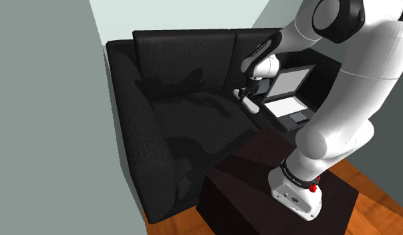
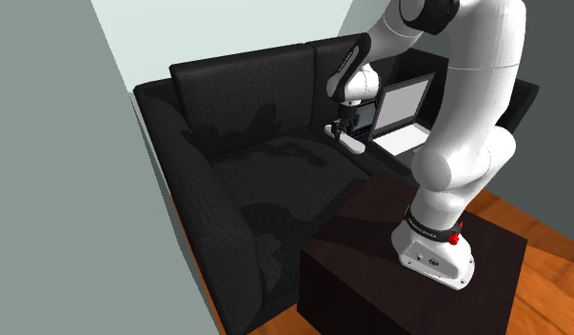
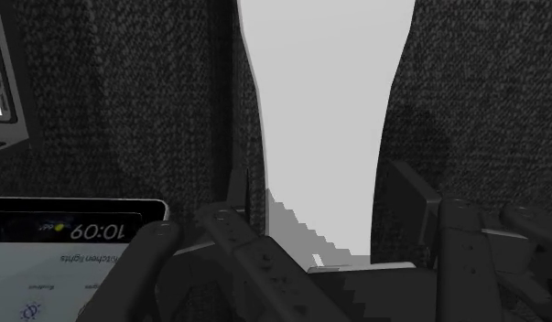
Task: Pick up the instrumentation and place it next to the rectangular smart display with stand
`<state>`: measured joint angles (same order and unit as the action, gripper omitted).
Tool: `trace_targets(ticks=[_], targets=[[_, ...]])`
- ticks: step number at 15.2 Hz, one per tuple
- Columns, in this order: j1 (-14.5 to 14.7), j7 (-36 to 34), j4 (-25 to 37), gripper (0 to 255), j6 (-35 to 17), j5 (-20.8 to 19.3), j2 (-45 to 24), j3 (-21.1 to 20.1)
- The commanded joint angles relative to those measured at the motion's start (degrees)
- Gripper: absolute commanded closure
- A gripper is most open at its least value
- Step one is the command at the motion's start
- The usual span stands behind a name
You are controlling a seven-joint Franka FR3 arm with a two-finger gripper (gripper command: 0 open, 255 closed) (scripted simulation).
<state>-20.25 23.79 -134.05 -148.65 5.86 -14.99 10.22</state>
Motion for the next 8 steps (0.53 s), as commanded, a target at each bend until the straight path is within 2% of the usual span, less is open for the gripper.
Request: trace_targets(ticks=[1,8], targets=[[-0.3,0.6,0.0,255,-1.5,0.6,-1.5,-0.3],[-1.2,2.1,0.6,255,-6.2,2.7,-6.8,-1.6]])
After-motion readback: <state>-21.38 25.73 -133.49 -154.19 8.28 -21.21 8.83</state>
